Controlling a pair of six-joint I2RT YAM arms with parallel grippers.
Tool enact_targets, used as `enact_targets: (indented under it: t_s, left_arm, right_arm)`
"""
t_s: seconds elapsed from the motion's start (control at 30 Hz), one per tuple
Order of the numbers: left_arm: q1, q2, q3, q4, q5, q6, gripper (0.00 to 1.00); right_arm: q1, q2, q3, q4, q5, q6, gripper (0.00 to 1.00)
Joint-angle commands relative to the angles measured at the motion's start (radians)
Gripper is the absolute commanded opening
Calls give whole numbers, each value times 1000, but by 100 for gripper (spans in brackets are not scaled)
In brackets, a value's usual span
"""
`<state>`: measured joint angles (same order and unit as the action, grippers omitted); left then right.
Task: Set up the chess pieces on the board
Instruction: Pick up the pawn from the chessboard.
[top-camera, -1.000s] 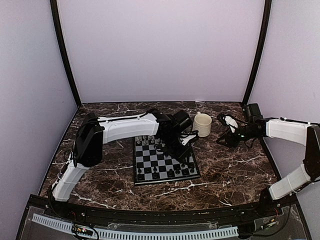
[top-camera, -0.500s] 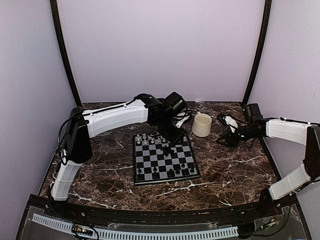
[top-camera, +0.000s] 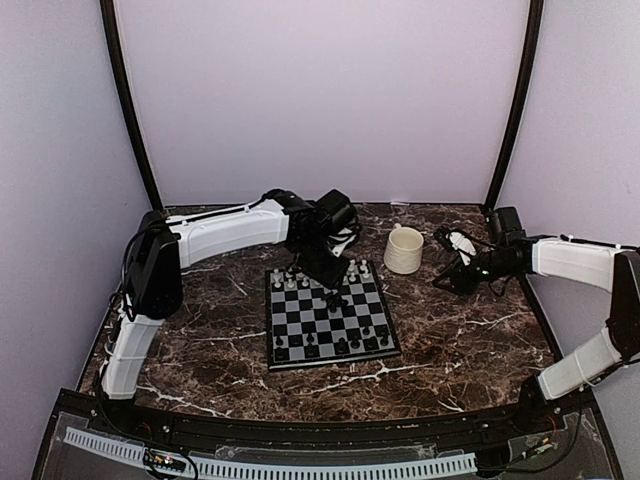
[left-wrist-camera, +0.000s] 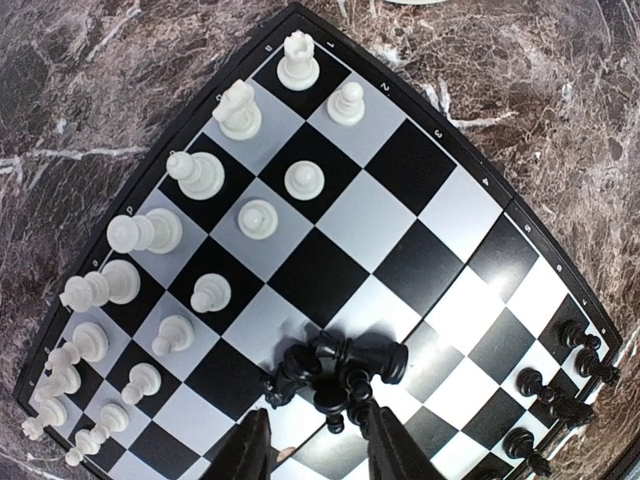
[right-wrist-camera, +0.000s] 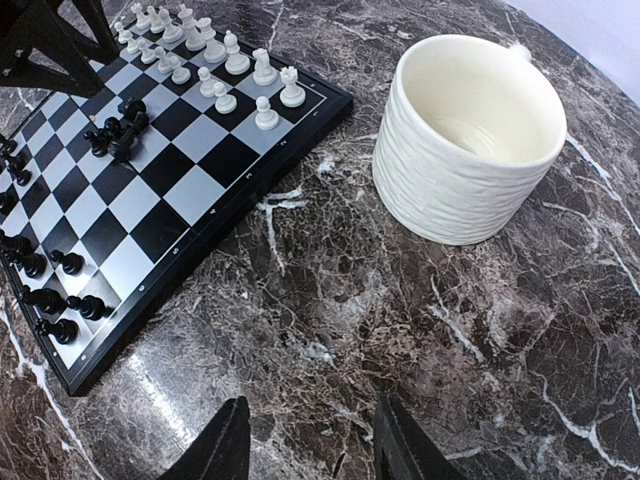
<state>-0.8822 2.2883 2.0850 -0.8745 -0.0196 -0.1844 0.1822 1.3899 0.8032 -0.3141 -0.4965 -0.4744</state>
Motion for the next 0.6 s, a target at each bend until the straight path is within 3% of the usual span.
enact_targets:
  t_s: [0.0,0.57]
  left_arm:
    - [-6,-37,-23,-32,16,-5,36]
    - [-6,2,-43,-48,115,-8,29]
  right_arm:
    - [-3,10,-9,12,2,-8,43]
    - [-4,11,-7,11,2,-7,43]
